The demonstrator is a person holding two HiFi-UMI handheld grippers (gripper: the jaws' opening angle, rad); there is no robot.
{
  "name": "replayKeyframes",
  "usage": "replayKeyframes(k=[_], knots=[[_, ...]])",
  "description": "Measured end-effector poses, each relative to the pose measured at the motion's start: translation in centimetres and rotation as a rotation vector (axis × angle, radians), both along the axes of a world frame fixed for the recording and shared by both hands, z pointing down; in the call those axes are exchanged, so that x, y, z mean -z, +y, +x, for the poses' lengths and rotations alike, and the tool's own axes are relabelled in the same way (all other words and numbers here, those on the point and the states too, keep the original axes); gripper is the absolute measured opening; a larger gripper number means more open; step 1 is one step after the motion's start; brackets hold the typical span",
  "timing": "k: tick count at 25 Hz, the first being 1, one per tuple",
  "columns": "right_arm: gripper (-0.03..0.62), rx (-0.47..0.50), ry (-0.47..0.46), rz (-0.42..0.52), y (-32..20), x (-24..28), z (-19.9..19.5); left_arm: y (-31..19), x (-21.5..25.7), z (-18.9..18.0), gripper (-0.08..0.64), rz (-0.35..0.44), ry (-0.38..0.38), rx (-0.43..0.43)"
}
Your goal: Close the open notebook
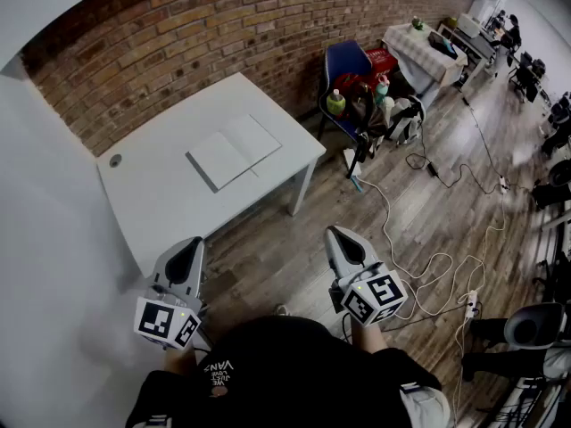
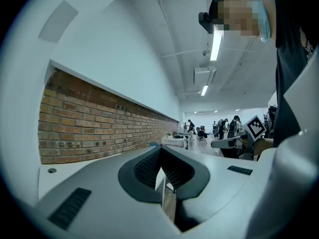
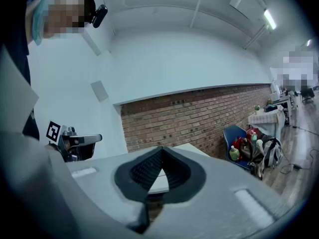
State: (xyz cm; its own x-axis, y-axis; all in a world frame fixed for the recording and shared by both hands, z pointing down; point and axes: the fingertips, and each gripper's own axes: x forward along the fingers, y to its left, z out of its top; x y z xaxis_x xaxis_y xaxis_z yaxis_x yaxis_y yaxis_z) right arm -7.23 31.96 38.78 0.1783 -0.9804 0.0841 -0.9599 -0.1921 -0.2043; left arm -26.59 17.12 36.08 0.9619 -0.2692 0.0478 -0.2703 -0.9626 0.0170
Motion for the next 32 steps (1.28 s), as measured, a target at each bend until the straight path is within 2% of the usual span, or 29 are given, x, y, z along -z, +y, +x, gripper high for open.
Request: replayKeyframes(k=[9,19,24,26,32], knots=[[-0.003,0.039,-0.013,0.011,0.7,-0.9,2.9,1.6,-1.3,3.0,0.011,-0.013,0.002,0.030],[-0.002,0.091,-0.042,0.014,0.3,-2.0,4.3,2.3,-2.5,3.3,0.011,-0.042,-0.008,0.099],[-0.002,0.105,-0.058,0.006,-1.7,-2.1,5.0,0.6,-2.8,3.7,0.011,-0.039,-0.014,0.101],[-0.002,0.107,-0.052,0.007,-2.9,-1.8,5.4,-0.8,-2.9,4.0,0.011,-0.060,-0.006,0.113],[-0.002,0.088,-0.034,0.003,-6.2,-1.6,7.3,-5.0,-3.1,6.7,0.011,-0.083,0.009,0.090]])
